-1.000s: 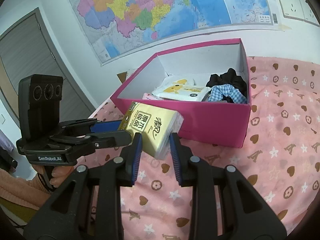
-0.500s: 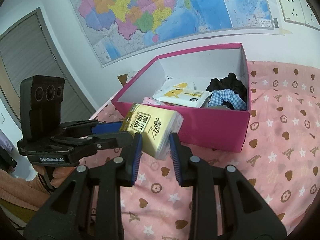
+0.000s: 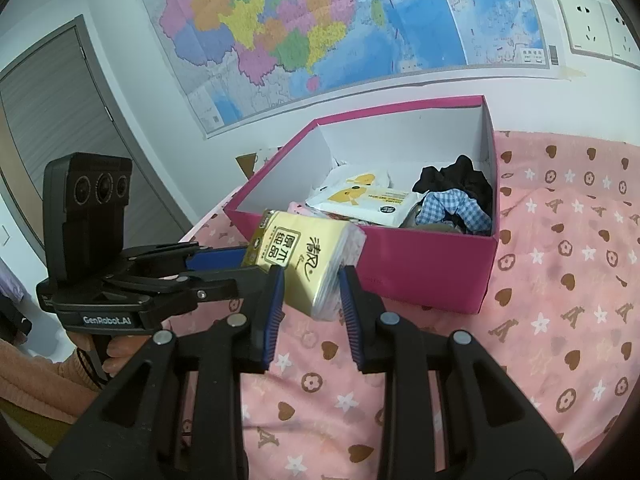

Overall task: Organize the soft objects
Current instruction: 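Lift the tissue pack and hold it beside the box wall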

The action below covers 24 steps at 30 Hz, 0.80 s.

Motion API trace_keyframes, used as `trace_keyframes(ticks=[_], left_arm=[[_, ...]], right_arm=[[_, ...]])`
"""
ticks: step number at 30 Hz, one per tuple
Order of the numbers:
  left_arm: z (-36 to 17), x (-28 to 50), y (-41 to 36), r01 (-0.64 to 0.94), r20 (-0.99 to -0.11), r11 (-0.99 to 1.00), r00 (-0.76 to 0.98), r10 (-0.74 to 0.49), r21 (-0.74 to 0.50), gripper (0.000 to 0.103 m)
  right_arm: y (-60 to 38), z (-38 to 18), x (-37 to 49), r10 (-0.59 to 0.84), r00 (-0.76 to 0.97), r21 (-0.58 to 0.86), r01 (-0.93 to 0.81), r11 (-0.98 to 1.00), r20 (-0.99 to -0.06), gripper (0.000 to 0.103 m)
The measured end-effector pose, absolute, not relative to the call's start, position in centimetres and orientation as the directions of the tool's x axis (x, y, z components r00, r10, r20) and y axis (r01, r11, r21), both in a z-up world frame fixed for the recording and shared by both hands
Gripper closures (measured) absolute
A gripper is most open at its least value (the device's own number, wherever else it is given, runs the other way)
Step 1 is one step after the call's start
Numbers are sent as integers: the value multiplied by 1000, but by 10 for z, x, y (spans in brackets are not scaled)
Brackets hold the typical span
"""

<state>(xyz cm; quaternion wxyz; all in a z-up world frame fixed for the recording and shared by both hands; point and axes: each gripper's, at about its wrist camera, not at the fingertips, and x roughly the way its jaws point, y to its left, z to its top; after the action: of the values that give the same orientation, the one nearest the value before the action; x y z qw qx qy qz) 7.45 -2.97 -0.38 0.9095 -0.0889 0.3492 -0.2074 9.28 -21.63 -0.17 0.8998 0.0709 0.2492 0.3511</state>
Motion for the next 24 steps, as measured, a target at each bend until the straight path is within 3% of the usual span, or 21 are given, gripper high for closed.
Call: trace_keyframes(ticks=[24], left_arm=[[3,78,-30,311,-587,903,687,-429,-297,66]], right_arm=[[-217,5,96,671,637,289,-607,740,-380,71]])
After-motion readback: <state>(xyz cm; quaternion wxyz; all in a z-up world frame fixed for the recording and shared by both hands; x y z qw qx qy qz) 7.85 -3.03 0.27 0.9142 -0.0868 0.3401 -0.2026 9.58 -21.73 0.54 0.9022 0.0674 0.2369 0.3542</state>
